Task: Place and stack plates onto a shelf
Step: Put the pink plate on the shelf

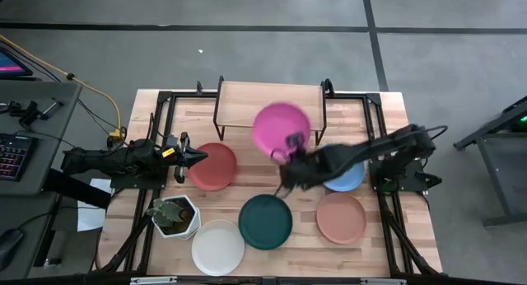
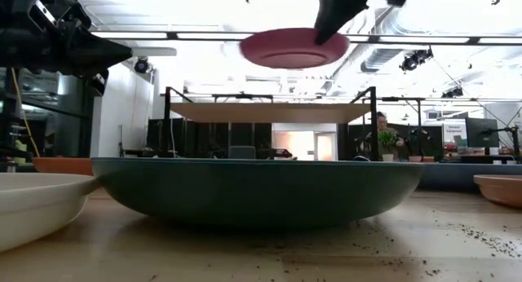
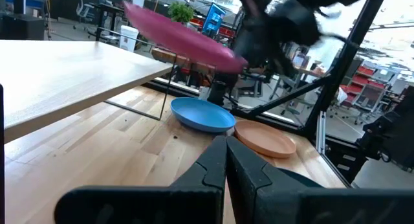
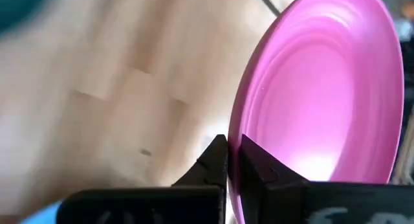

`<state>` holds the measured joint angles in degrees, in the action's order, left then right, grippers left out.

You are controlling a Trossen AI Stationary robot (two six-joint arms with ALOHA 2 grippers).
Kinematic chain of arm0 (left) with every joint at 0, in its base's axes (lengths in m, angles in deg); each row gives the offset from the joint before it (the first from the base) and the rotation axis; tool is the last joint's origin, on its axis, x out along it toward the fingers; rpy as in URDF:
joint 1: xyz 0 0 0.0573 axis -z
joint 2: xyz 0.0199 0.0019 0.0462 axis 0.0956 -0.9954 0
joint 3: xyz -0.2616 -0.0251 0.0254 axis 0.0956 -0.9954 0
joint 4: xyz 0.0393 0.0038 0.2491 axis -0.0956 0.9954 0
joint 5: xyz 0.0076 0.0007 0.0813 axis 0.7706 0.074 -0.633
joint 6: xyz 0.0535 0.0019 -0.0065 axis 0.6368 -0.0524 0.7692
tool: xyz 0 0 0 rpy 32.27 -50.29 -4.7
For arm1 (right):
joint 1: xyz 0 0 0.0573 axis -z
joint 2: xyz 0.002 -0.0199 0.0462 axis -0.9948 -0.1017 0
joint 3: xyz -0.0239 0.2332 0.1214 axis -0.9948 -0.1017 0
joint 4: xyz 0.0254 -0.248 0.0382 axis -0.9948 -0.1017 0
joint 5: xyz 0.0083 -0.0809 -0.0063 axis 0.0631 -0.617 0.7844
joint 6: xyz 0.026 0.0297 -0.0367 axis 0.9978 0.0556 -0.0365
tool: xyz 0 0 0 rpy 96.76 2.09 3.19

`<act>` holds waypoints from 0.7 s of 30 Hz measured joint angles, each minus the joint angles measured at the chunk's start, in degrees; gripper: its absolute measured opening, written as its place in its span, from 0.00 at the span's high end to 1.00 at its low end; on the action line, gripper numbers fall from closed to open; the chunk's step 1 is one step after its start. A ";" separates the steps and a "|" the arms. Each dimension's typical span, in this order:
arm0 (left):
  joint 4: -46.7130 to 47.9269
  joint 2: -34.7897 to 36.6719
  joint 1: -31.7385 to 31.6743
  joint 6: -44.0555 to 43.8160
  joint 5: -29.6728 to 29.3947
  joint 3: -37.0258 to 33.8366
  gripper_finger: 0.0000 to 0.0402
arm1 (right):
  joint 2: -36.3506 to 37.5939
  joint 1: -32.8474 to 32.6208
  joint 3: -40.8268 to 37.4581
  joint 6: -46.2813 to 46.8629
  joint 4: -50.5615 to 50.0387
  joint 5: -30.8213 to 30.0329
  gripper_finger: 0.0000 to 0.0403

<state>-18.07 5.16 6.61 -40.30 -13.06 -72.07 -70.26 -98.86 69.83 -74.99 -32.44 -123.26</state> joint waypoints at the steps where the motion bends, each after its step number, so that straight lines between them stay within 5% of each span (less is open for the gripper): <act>1: 0.00 0.00 -0.02 0.00 -0.02 0.00 1.00 | 1.89 1.69 -1.47 -0.05 1.10 -0.14 1.00; 9: 0.02 0.00 -0.02 0.02 -0.04 0.00 1.00 | 11.16 17.36 -11.68 -5.55 13.93 7.67 1.00; 21: 0.02 0.00 0.00 0.00 -0.04 0.00 1.00 | 7.49 27.43 -12.42 -5.58 15.60 14.63 1.00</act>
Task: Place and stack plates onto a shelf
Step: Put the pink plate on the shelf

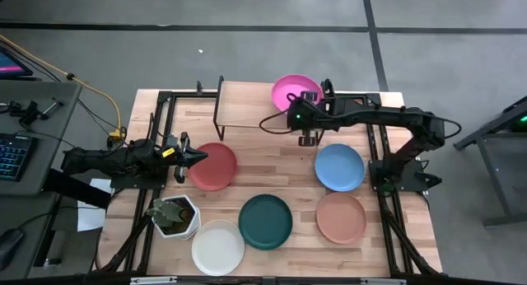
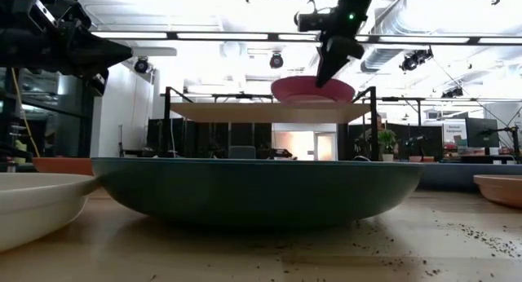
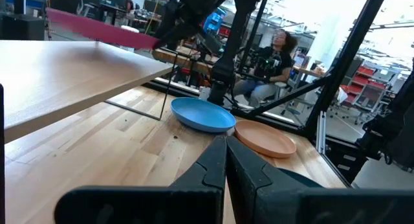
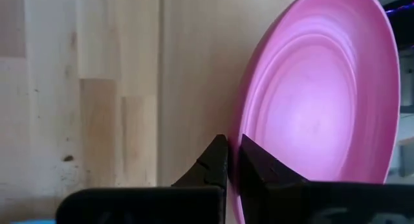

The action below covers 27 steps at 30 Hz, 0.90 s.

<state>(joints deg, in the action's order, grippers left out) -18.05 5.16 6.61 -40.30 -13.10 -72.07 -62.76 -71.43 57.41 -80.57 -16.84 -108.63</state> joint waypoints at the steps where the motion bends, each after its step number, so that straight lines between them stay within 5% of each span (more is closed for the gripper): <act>1: -0.02 0.00 -0.02 0.00 0.00 0.00 1.00 | -0.32 0.00 0.00 0.49 0.09 1.01 1.00; 14: -0.02 0.01 -0.01 0.00 0.01 0.00 1.00 | -3.12 -0.31 0.02 1.66 -0.64 -3.02 1.00; 27: -0.02 0.00 0.00 0.02 0.00 0.00 1.00 | -3.12 -0.79 0.02 4.05 -1.37 0.93 1.00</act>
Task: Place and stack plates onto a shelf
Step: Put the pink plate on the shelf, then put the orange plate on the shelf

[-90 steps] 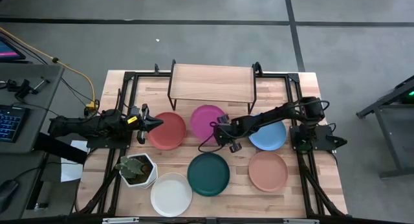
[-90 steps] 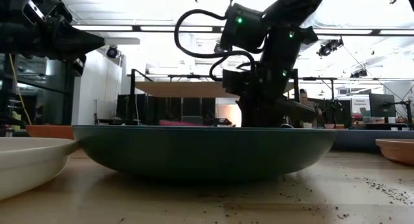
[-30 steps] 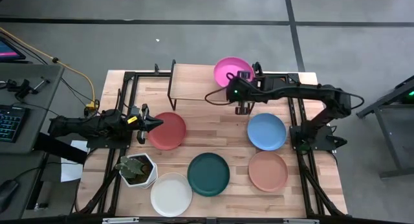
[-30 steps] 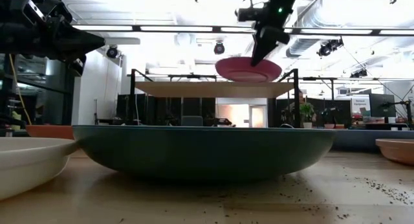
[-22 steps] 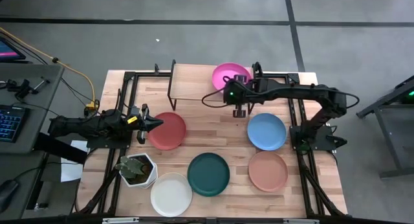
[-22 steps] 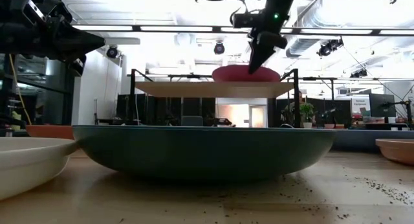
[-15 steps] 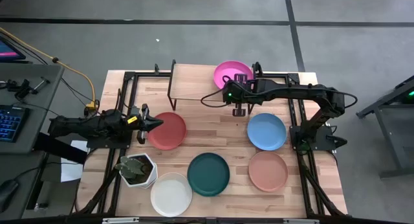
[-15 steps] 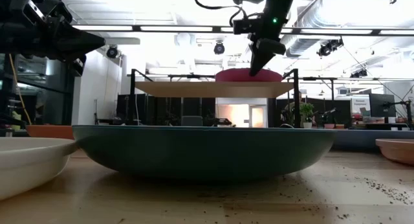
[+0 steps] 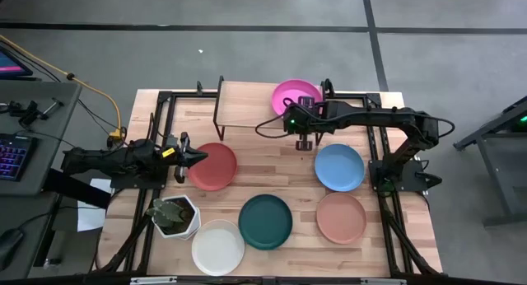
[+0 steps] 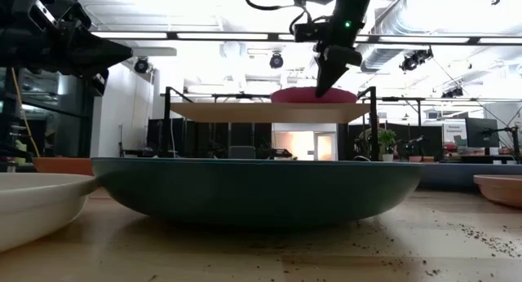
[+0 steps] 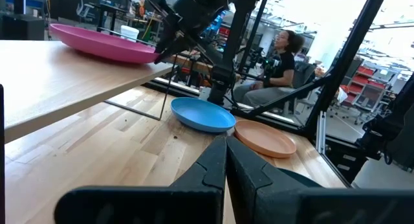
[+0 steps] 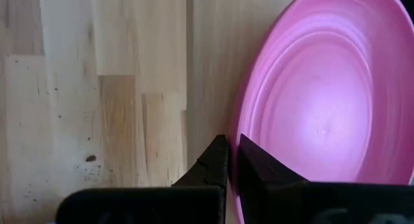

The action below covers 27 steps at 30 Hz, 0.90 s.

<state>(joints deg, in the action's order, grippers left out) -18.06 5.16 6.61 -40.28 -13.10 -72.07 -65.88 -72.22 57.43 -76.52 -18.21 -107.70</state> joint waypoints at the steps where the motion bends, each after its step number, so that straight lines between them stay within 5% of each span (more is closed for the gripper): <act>1: 0.00 0.00 -0.02 -0.02 0.02 0.00 1.00 | 0.00 -0.08 0.00 0.01 -0.03 -0.08 1.00; 17: 0.02 0.00 0.00 -0.02 0.02 0.00 1.00 | 0.88 -5.88 2.99 3.22 -4.96 -2.20 0.62; 24: 0.02 0.01 -0.01 -0.02 0.02 0.00 1.00 | 4.67 -12.76 4.95 17.09 -8.26 12.15 0.59; 27: 0.00 0.00 0.00 -0.02 0.02 0.00 1.00 | 5.94 -18.25 0.84 20.39 -6.32 12.92 0.59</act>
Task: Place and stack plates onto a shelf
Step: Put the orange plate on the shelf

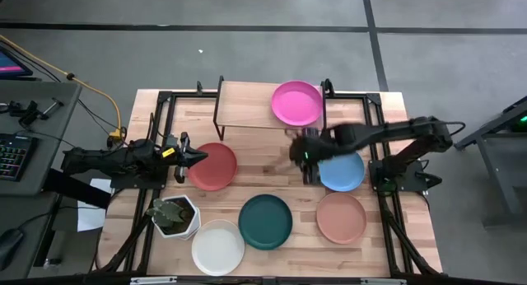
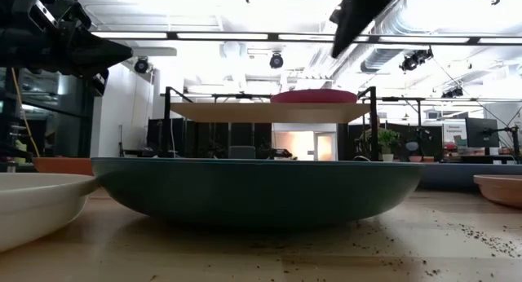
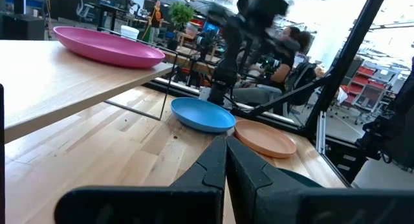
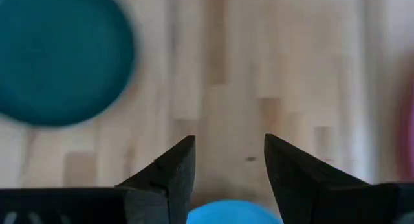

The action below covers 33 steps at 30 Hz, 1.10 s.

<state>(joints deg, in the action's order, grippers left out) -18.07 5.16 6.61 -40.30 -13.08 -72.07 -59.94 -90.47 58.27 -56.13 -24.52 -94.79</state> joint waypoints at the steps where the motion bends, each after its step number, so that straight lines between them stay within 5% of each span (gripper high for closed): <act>1: 0.00 0.00 0.00 0.02 0.00 0.00 1.00 | 0.27 -1.80 -1.94 0.85 1.08 -0.41 0.59; 13: -0.26 0.00 -0.02 1.04 -1.88 0.00 1.00 | 6.52 -12.74 -25.71 16.84 13.35 -5.72 0.59; 21: -8.94 -0.13 -0.03 -0.99 -6.23 0.78 0.99 | 10.09 -15.30 -30.52 13.07 27.05 -13.28 0.59; 28: 2.37 -8.62 -0.04 -3.06 -13.72 8.50 0.85 | 11.14 -15.62 -30.52 6.99 33.23 -15.94 0.59; 33: 21.54 -20.83 -1.04 -9.57 -18.88 20.67 0.73 | 11.28 -14.95 -30.52 5.14 35.47 -16.26 0.59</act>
<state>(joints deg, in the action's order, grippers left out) 3.47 -15.67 5.58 -49.87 -31.96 -51.40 -48.66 -105.42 27.75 -50.99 10.95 -111.05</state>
